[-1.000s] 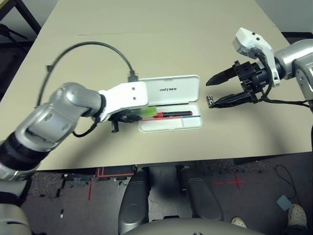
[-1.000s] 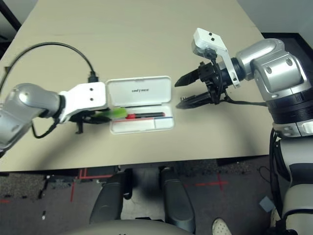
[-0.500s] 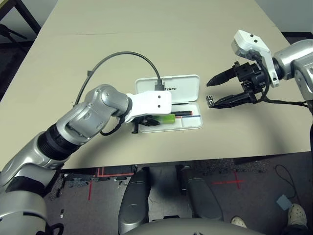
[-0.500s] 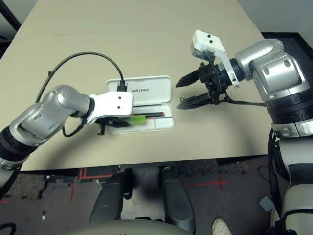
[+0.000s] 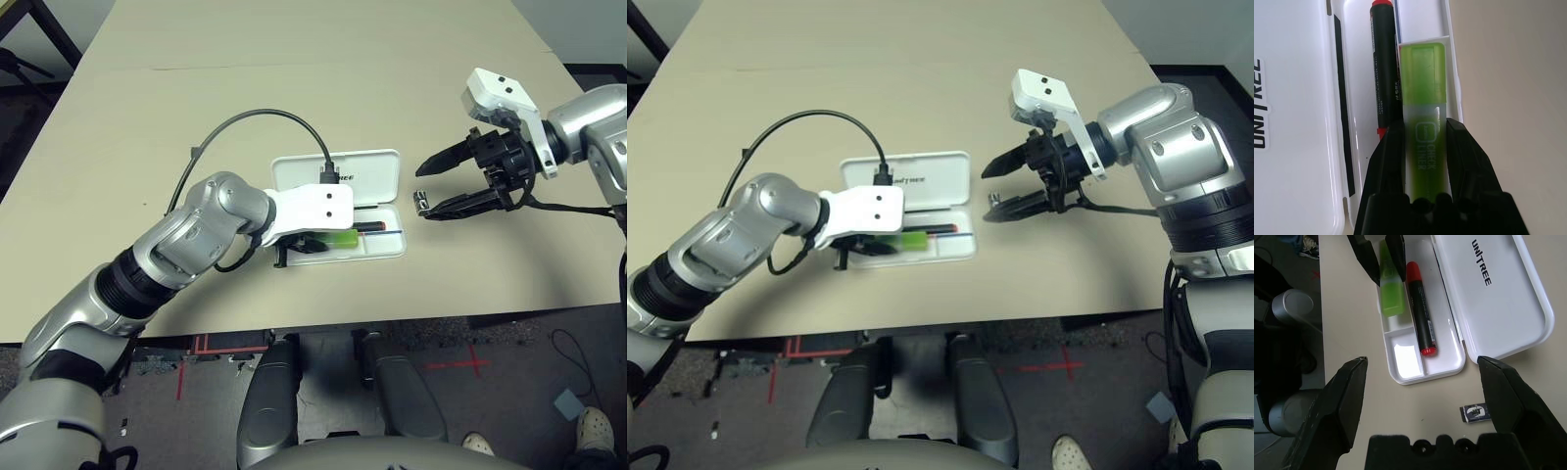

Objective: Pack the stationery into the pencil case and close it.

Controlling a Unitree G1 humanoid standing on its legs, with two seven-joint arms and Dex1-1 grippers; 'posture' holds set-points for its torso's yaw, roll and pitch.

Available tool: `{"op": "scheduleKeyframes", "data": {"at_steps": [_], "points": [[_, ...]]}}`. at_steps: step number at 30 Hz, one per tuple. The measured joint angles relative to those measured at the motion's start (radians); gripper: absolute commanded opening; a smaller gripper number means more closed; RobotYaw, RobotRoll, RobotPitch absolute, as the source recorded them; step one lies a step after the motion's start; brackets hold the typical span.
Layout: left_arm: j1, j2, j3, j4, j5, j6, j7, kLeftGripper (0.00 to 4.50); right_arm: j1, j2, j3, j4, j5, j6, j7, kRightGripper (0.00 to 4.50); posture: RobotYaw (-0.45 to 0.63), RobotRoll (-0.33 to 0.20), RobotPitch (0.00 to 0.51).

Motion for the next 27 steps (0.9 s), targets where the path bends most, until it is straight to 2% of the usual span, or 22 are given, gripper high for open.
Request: {"op": "scheduleKeyframes", "data": {"at_steps": [11,20,21,27], "points": [[0.0,-0.002,0.0,-0.024,-0.008,0.081,-0.008,1.08,0.004,0.009,0.0,0.0,-0.018,-0.013,-0.003,4.5,0.0,0.0,0.246],[0.0,0.001,0.0,-0.037,-0.008,0.102,-0.007,4.36,0.008,0.019,0.0,0.002,-0.028,-0.028,-0.004,4.5,0.01,0.0,0.241],[0.0,0.002,0.001,-0.037,-0.008,0.102,-0.007,4.47,0.008,0.02,0.0,0.003,-0.029,-0.029,-0.004,4.5,0.01,0.0,0.241],[0.002,0.045,0.024,-0.042,-0.012,0.096,-0.008,4.47,0.008,0.023,0.0,0.008,-0.031,-0.033,-0.005,4.5,0.02,0.0,0.234]]}}
